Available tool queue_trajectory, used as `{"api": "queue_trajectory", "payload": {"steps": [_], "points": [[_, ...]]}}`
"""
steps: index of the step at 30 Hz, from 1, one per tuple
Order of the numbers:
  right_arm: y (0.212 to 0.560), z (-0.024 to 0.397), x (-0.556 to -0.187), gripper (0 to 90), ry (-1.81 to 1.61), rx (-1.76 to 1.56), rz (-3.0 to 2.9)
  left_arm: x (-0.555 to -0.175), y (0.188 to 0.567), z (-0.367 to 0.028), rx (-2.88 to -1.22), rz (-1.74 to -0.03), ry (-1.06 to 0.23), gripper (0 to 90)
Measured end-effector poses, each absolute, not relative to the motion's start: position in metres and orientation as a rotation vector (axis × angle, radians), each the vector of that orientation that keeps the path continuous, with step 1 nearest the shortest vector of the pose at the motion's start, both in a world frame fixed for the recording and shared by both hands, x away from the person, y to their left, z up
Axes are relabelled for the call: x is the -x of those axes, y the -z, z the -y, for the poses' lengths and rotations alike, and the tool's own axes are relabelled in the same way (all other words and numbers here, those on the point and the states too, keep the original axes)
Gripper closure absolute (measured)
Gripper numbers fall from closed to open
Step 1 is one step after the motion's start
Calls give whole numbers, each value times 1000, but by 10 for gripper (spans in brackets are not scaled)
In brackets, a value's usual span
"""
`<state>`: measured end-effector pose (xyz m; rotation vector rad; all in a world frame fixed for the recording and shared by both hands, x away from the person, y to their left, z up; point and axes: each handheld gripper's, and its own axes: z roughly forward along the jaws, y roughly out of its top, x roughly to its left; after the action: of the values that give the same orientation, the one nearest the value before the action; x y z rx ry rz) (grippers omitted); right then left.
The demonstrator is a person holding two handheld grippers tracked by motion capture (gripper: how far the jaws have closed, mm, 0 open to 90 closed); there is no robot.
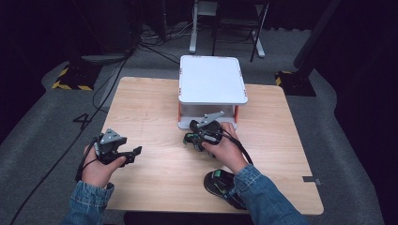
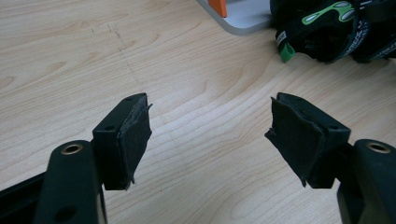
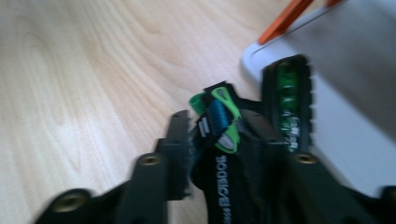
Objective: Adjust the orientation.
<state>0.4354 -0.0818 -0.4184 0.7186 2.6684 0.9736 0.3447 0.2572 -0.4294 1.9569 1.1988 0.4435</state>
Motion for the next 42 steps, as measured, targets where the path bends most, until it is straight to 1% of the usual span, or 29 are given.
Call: {"api": "queue_trajectory", "payload": {"steps": [3,5,10,14,16,19,23,24,26,29,30,31,32,34,35,36,38,40,41,42], "points": [[417,80,-434,860,-991,-665,-2704,-345,430,-259,-1956,-1205,-440,288],[415,80,-434,864,-1000,-653,-2711,-345,431,-260,-1961,-1203,-440,288],[391,80,-419,869,-1027,-548,-2661,-345,430,-256,-1966,-1195,-440,288],[378,84,-414,868,-1147,-512,-2680,-345,430,-255,-1968,-1195,-436,289],[376,84,-413,868,-1170,-498,-2687,-345,431,-254,-1970,-1194,-435,289],[381,84,-414,867,-1232,-507,-2724,-345,431,-255,-1968,-1194,-437,289],[391,80,-417,860,-1141,-503,-2727,-346,432,-255,-1973,-1194,-439,289],[399,78,-421,853,-1101,-514,-2729,-346,433,-255,-1972,-1196,-436,289],[402,77,-423,849,-1097,-521,-2735,-346,432,-255,-1975,-1191,-436,289],[407,75,-427,788,-1081,-551,-2711,-346,432,-254,-1972,-1193,-436,289],[407,76,-428,750,-1082,-557,-2701,-346,432,-254,-1977,-1191,-432,289],[407,76,-428,750,-1082,-557,-2701,-346,432,-254,-1977,-1191,-432,289],[407,76,-428,622,-1085,-580,-2668,-346,433,-253,-1983,-1189,-435,289],[406,78,-426,540,-1110,-597,-2629,-346,433,-252,-1983,-1186,-434,289],[406,78,-426,540,-1110,-597,-2629,-346,433,-251,-1983,-1187,-428,289],[401,84,-421,486,-1157,-606,-2595,-346,432,-249,-1986,-1176,-428,289],[398,88,-418,468,-1181,-613,-2574,-346,431,-248,-1989,-1171,-427,289],[392,102,-409,457,-1226,-625,-2540,-346,430,-244,-1984,-1154,-418,289],[388,121,-400,448,-1263,-668,-2503,-346,429,-243,-1991,-1148,-414,289],[388,121,-400,448,-1263,-668,-2503,-347,429,-240,-1996,-1134,-407,289]]}}
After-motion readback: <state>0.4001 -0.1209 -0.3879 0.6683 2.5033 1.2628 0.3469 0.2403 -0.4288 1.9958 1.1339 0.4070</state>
